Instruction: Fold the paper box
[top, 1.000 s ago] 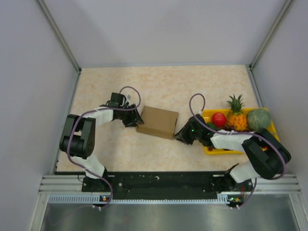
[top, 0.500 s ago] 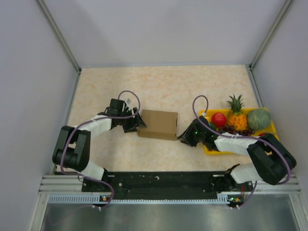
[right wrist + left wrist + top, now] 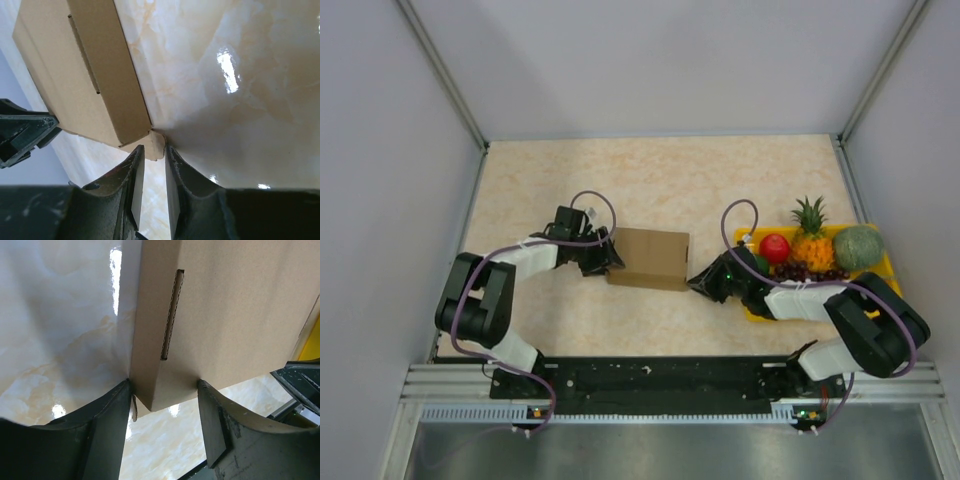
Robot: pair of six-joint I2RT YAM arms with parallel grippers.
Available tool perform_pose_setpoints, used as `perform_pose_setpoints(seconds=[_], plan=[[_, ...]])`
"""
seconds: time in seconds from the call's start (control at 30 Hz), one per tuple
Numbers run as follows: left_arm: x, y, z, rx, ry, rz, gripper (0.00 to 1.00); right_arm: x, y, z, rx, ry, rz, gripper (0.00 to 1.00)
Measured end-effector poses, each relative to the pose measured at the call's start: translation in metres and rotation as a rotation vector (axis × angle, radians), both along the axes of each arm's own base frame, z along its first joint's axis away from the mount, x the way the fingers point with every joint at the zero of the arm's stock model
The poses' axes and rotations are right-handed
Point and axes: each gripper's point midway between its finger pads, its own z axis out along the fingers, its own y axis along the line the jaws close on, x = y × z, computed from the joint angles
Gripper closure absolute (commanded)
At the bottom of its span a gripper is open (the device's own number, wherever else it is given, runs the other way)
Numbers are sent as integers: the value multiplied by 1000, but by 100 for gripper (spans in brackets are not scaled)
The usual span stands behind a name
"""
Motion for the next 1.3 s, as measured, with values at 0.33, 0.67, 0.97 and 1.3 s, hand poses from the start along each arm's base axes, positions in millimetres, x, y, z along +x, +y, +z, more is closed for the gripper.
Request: perform_pose_setpoints(seconds=[0.33, 0.67, 0.97, 1.3], plan=[[-5, -10, 0, 0, -20, -1, 44, 0, -1, 1, 1, -76, 22, 100], [-13, -8, 2, 12, -44, 11, 43, -3, 4, 5, -247, -174, 162, 100], [-33, -11, 4, 2, -51, 0, 44, -11, 0, 4, -437, -213, 301, 100], [-58, -4, 12, 18, -62, -4, 29, -10, 5, 7, -557, -233, 500, 100]])
